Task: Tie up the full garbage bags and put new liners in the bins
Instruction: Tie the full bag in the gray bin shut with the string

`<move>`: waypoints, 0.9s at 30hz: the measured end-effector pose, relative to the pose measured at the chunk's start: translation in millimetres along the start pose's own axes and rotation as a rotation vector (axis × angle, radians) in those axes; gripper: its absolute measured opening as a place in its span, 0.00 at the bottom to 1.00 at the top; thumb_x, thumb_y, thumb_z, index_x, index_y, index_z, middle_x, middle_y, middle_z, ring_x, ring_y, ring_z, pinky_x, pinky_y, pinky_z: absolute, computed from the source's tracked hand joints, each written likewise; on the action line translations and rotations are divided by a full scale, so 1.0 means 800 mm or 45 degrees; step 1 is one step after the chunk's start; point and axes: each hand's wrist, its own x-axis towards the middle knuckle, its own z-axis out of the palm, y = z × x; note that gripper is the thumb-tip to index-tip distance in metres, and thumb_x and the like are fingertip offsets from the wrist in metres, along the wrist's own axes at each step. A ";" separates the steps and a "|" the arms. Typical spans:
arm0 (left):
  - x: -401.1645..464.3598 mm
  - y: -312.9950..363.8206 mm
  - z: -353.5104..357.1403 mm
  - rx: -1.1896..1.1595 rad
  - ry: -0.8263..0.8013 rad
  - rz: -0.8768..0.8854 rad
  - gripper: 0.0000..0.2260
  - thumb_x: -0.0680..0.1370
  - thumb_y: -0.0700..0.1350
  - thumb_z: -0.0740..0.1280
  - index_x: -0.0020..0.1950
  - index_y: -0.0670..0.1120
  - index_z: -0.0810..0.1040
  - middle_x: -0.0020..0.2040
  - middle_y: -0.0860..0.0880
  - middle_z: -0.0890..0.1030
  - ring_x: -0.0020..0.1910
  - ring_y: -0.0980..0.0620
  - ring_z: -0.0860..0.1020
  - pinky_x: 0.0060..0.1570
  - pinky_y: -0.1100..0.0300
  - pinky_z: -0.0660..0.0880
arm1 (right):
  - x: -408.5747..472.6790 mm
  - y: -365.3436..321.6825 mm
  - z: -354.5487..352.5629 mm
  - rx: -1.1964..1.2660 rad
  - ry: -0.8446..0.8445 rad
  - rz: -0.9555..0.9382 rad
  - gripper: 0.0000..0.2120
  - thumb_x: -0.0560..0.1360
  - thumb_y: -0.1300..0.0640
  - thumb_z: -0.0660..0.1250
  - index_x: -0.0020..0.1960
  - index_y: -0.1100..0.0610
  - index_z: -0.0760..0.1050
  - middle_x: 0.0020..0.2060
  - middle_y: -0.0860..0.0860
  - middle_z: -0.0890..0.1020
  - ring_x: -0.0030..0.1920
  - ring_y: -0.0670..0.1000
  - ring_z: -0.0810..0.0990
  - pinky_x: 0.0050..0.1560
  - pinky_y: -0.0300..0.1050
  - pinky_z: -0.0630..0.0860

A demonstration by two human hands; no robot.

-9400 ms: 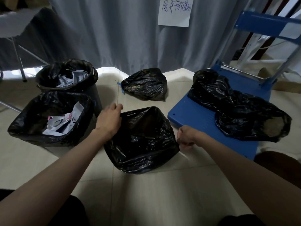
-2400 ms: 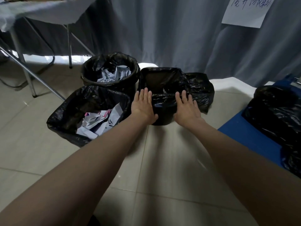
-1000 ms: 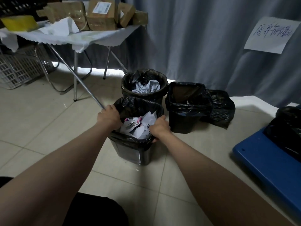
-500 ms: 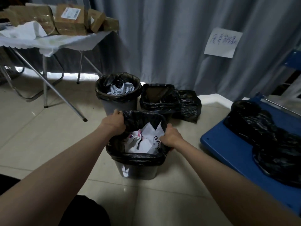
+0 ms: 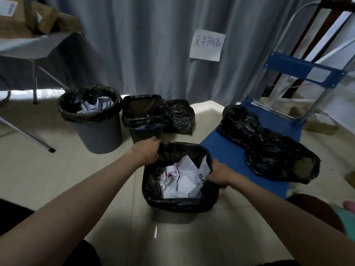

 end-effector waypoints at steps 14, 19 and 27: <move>0.020 0.001 -0.005 -0.277 0.077 -0.266 0.20 0.80 0.55 0.63 0.69 0.47 0.73 0.66 0.43 0.76 0.64 0.41 0.75 0.61 0.48 0.74 | 0.070 -0.003 -0.028 0.497 0.396 -0.070 0.12 0.81 0.58 0.61 0.62 0.56 0.78 0.60 0.57 0.79 0.66 0.59 0.74 0.66 0.51 0.72; 0.019 0.000 0.003 -0.313 0.212 -0.279 0.09 0.79 0.48 0.66 0.56 0.51 0.82 0.56 0.44 0.81 0.56 0.40 0.79 0.53 0.50 0.76 | 0.091 -0.008 -0.018 0.574 0.457 -0.044 0.14 0.82 0.57 0.59 0.57 0.63 0.80 0.57 0.59 0.81 0.63 0.59 0.75 0.61 0.51 0.72; 0.016 0.003 -0.004 -0.338 0.365 -0.317 0.03 0.75 0.43 0.69 0.47 0.49 0.83 0.51 0.44 0.82 0.52 0.40 0.79 0.48 0.51 0.76 | 0.108 0.002 -0.022 0.861 0.446 0.148 0.13 0.78 0.62 0.62 0.50 0.69 0.82 0.49 0.60 0.84 0.52 0.59 0.82 0.52 0.54 0.80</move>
